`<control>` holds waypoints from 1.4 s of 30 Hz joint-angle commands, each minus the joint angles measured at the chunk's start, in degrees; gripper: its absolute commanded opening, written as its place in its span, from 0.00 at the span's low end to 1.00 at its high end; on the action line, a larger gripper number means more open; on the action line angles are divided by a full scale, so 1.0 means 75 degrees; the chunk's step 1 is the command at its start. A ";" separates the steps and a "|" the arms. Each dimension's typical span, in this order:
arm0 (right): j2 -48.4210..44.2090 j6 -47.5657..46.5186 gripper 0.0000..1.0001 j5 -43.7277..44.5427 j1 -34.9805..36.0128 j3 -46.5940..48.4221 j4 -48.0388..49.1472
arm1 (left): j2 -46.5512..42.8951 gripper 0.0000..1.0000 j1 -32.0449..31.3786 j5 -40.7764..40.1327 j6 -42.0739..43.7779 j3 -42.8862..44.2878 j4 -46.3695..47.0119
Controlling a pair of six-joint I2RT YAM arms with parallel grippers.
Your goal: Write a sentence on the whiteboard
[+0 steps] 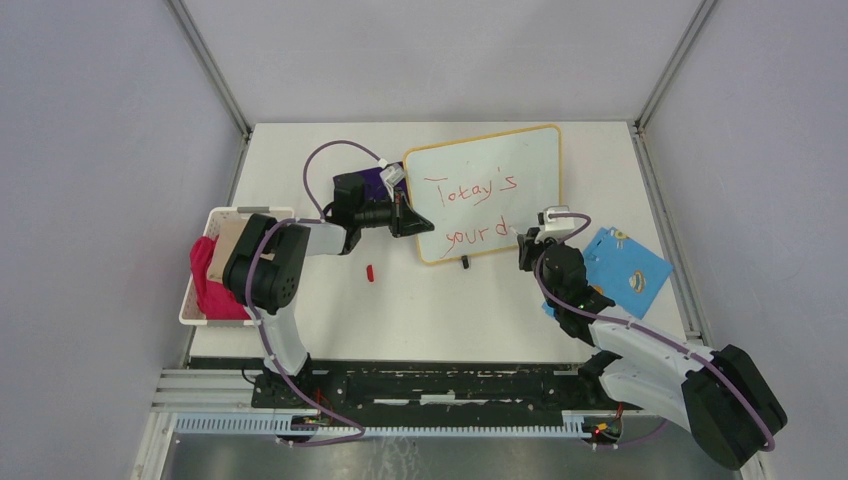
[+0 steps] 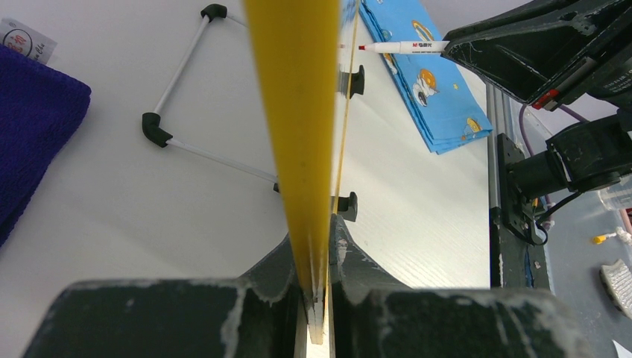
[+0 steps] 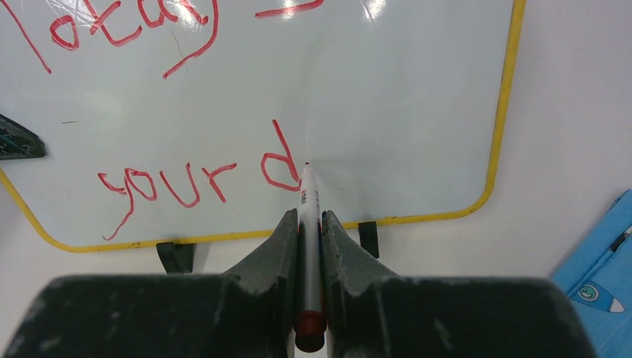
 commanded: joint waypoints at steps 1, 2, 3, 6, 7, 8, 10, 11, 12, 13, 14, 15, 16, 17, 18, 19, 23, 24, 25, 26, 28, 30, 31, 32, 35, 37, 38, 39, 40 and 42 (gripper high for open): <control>-0.0018 0.0091 0.00 0.0169 -0.0048 0.0334 0.0412 | 0.0341 0.02 -0.0239 -0.1239 0.0996 -0.0161 -0.1429; -0.0025 0.0099 0.00 0.0181 -0.0060 0.0333 0.0435 | 0.0344 0.02 -0.0238 -0.1236 0.0996 -0.0162 -0.1429; -0.0028 0.0076 0.00 0.0183 -0.0063 0.0333 0.0458 | 0.0339 0.02 -0.0237 -0.1241 0.0993 -0.0162 -0.1445; 0.0041 0.0042 0.00 0.0203 -0.0066 0.0390 0.0420 | 0.0338 0.02 -0.0238 -0.1250 0.1006 -0.0151 -0.1452; 0.0068 0.0036 0.00 0.0205 -0.0065 0.0421 0.0394 | 0.0344 0.02 -0.0240 -0.1253 0.1003 -0.0150 -0.1452; 0.0103 0.0036 0.00 0.0227 -0.0063 0.0436 0.0389 | 0.0351 0.02 -0.0240 -0.1257 0.1005 -0.0150 -0.1454; 0.0142 0.0029 0.00 0.0280 -0.0069 0.0459 0.0400 | 0.0354 0.02 -0.0233 -0.1255 0.1001 -0.0150 -0.1463; 0.0148 0.0022 0.00 0.0294 -0.0070 0.0466 0.0400 | 0.0353 0.02 -0.0235 -0.1249 0.0996 -0.0150 -0.1464; 0.0188 0.0008 0.00 0.0295 -0.0076 0.0494 0.0422 | 0.0353 0.02 -0.0236 -0.1246 0.1004 -0.0150 -0.1464; 0.0213 -0.0002 0.00 0.0299 -0.0082 0.0508 0.0434 | 0.0347 0.02 -0.0238 -0.1249 0.1007 -0.0150 -0.1464; 0.0231 -0.0015 0.00 0.0304 -0.0081 0.0529 0.0441 | 0.0341 0.02 -0.0232 -0.1239 0.1006 -0.0150 -0.1464; 0.0244 -0.0011 0.00 0.0317 -0.0072 0.0541 0.0467 | 0.0346 0.02 -0.0236 -0.1243 0.1007 -0.0150 -0.1464; 0.0250 -0.0022 0.00 0.0306 -0.0071 0.0542 0.0492 | 0.0349 0.02 -0.0240 -0.1240 0.1012 -0.0144 -0.1473; 0.0252 -0.0027 0.00 0.0305 -0.0068 0.0542 0.0522 | 0.0348 0.02 -0.0240 -0.1238 0.1018 -0.0139 -0.1475; 0.0271 -0.0029 0.00 0.0300 -0.0073 0.0543 0.0540 | 0.0354 0.02 -0.0234 -0.1236 0.1013 -0.0138 -0.1479; 0.0287 -0.0050 0.00 0.0294 -0.0078 0.0543 0.0547 | 0.0358 0.02 -0.0239 -0.1239 0.1021 -0.0132 -0.1486; 0.0376 -0.0093 0.00 0.0181 -0.0082 0.0554 0.0576 | 0.0363 0.02 -0.0240 -0.1237 0.1024 -0.0137 -0.1499; 0.0396 -0.0093 0.00 0.0128 -0.0069 0.0560 0.0585 | 0.0363 0.02 -0.0240 -0.1238 0.1028 -0.0129 -0.1499; 0.0413 -0.0095 0.00 0.0067 -0.0069 0.0566 0.0594 | 0.0365 0.02 -0.0234 -0.1236 0.1023 -0.0127 -0.1499; 0.0435 -0.0099 0.00 0.0027 -0.0072 0.0566 0.0600 | 0.0371 0.02 -0.0245 -0.1236 0.1025 -0.0127 -0.1505; 0.0463 -0.0098 0.00 -0.0050 -0.0072 0.0542 0.0611 | 0.0367 0.02 -0.0240 -0.1254 0.1044 -0.0127 -0.1522; 0.0472 -0.0090 0.00 -0.0108 -0.0074 0.0509 0.0611 | 0.0362 0.02 -0.0234 -0.1248 0.1054 -0.0122 -0.1534; 0.0473 -0.0087 0.00 -0.0136 -0.0077 0.0491 0.0611 | 0.0376 0.02 -0.0239 -0.1254 0.1051 -0.0122 -0.1534; 0.0473 -0.0084 0.00 -0.0154 -0.0074 0.0462 0.0607 | 0.0372 0.02 -0.0240 -0.1256 0.1052 -0.0123 -0.1534; 0.0439 -0.0054 0.00 -0.0214 -0.0072 0.0373 0.0600 | 0.0379 0.02 -0.0240 -0.1248 0.1054 -0.0114 -0.1546; 0.0416 -0.0031 0.00 -0.0260 -0.0072 0.0301 0.0588 | 0.0381 0.02 -0.0240 -0.1257 0.1051 -0.0115 -0.1546; 0.0395 -0.0022 0.00 -0.0274 -0.0074 0.0270 0.0577 | 0.0374 0.02 -0.0240 -0.1249 0.1054 -0.0115 -0.1546; 0.0391 -0.0032 0.00 -0.0286 -0.0077 0.0231 0.0566 | 0.0369 0.02 -0.0237 -0.1248 0.1063 -0.0115 -0.1546; 0.0377 -0.0014 0.00 -0.0303 -0.0079 0.0193 0.0554 | 0.0365 0.02 -0.0240 -0.1255 0.1057 -0.0115 -0.1546; 0.0325 0.0001 0.00 -0.0310 -0.0078 0.0095 0.0541 | 0.0370 0.02 -0.0238 -0.1261 0.1063 -0.0115 -0.1555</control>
